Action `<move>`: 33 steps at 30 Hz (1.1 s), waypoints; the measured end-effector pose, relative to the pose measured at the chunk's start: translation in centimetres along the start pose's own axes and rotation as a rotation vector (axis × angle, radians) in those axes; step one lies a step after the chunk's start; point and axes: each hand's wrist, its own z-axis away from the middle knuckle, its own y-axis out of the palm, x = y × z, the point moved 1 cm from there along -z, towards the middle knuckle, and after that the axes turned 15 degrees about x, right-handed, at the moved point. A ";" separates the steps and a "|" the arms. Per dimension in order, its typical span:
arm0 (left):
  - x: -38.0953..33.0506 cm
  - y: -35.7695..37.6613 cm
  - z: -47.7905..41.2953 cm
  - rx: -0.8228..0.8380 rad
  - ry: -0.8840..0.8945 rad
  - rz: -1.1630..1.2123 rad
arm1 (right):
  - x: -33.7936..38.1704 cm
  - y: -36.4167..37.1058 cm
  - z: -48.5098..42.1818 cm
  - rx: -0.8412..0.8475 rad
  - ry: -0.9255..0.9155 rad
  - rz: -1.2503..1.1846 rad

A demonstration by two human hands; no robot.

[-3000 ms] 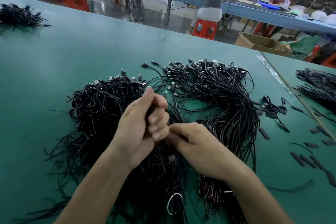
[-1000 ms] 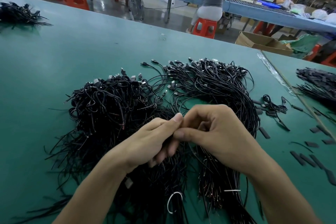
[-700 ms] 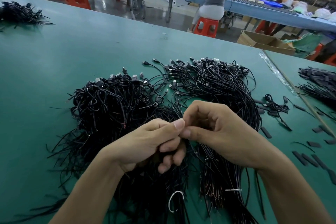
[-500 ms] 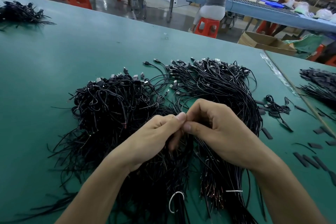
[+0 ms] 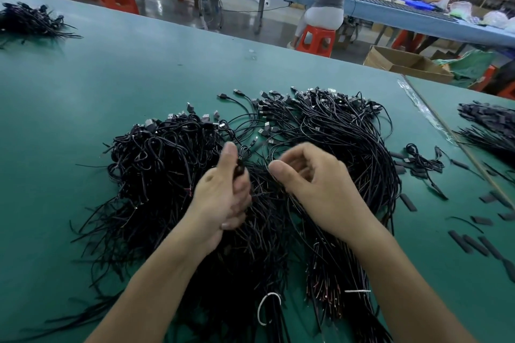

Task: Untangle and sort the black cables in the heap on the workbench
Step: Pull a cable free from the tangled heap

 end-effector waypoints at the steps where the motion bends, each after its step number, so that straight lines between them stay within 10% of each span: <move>1: -0.3 -0.4 0.0 -0.050 0.044 0.014 | -0.7 0.4 0.0 0.070 0.087 0.064; 7: -0.9 -0.7 0.0 -0.132 0.151 0.016 | -2.6 4.8 0.6 0.349 0.288 0.304; 33: -0.8 0.0 -0.1 -0.191 0.174 -0.139 | -2.5 4.6 1.0 0.275 0.326 0.149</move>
